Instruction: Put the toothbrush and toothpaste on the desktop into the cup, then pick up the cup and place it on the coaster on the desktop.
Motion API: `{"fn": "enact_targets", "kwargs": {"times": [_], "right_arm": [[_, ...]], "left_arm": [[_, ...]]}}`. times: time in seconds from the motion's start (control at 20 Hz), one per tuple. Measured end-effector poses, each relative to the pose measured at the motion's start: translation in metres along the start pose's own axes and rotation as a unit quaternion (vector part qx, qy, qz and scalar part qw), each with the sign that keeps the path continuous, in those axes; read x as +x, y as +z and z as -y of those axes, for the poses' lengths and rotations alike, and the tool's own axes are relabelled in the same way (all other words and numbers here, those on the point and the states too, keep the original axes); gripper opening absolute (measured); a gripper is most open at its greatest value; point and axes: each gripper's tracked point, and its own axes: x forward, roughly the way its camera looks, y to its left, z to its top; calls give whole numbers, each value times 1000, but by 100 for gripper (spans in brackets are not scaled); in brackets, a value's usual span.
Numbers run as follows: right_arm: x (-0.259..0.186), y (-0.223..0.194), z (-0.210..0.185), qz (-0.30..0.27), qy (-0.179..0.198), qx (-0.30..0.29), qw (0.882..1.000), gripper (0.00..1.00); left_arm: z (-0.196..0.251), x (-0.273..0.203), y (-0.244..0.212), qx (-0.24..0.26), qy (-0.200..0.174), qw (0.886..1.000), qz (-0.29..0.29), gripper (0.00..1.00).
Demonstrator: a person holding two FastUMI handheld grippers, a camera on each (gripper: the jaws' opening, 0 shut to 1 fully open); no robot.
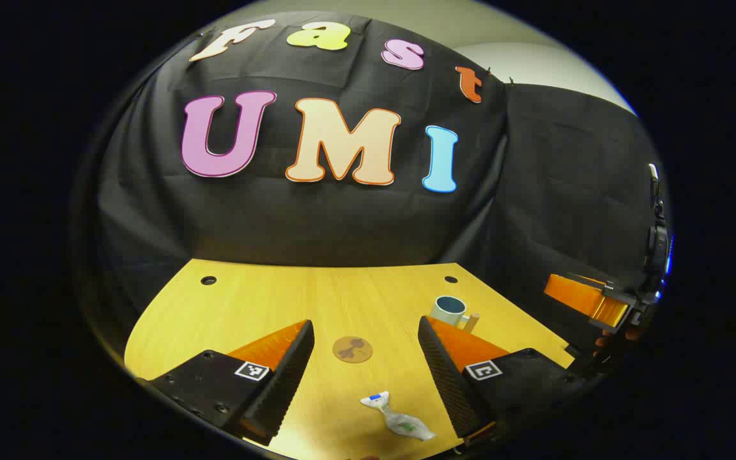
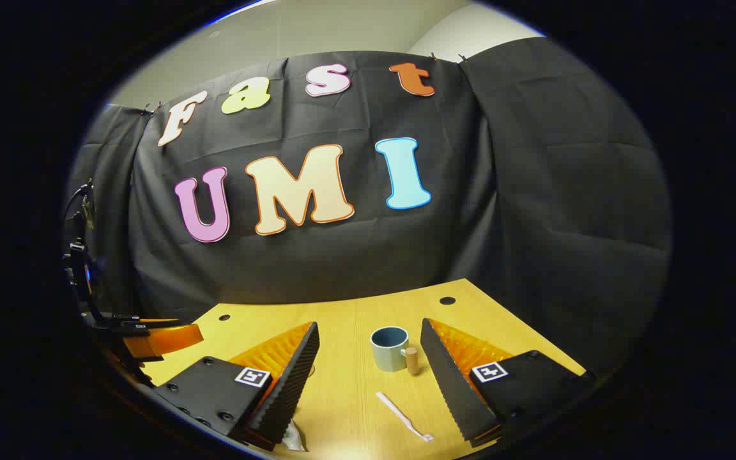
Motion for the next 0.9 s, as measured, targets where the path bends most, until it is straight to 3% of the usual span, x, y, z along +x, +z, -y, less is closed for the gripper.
{"fn": "enact_targets", "kwargs": {"times": [0.9], "right_arm": [[12, -31, 25, -50, 20, -5, 999, 98]], "left_arm": [[-6, -6, -19, -46, 58, 997, -16, 94]]}}
